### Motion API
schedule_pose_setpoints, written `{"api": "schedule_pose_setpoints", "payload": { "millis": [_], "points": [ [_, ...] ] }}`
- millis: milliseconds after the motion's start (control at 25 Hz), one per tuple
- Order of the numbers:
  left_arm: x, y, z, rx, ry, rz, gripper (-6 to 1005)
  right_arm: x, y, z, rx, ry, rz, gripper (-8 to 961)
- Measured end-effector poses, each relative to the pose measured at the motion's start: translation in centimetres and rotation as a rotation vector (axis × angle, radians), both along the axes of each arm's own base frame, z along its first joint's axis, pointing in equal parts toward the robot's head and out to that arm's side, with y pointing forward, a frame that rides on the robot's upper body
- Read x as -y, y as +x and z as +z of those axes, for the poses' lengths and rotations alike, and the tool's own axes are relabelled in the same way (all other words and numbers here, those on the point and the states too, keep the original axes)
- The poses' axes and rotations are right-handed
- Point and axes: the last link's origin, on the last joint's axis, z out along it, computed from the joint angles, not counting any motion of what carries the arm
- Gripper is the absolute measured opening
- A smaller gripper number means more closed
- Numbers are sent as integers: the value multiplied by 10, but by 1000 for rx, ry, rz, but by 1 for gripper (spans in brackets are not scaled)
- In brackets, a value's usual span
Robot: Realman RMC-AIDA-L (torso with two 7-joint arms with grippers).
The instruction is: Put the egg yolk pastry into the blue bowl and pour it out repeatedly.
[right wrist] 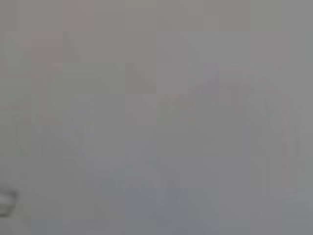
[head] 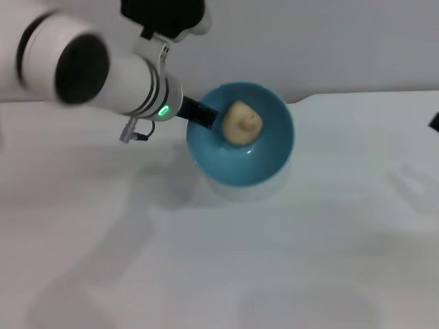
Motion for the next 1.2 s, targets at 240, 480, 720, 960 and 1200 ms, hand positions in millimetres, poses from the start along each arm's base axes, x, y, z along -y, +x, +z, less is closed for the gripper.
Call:
{"api": "schedule_pose_setpoints", "payload": {
  "millis": [240, 480, 720, 960, 1200],
  "points": [
    [10, -7, 3, 33, 100, -138, 11, 11, 10, -1, -19, 30, -34, 468],
    [26, -14, -11, 35, 125, -266, 10, 11, 11, -4, -31, 27, -45, 464],
    [31, -16, -16, 68, 160, -365, 10, 11, 11, -7, -38, 19, -47, 460],
    [53, -14, -16, 62, 289, -712, 9, 15, 14, -7, -48, 25, -64, 457],
    [76, -18, -14, 52, 439, -926, 11, 20, 28, 1, -94, 97, -142, 453]
  ]
}}
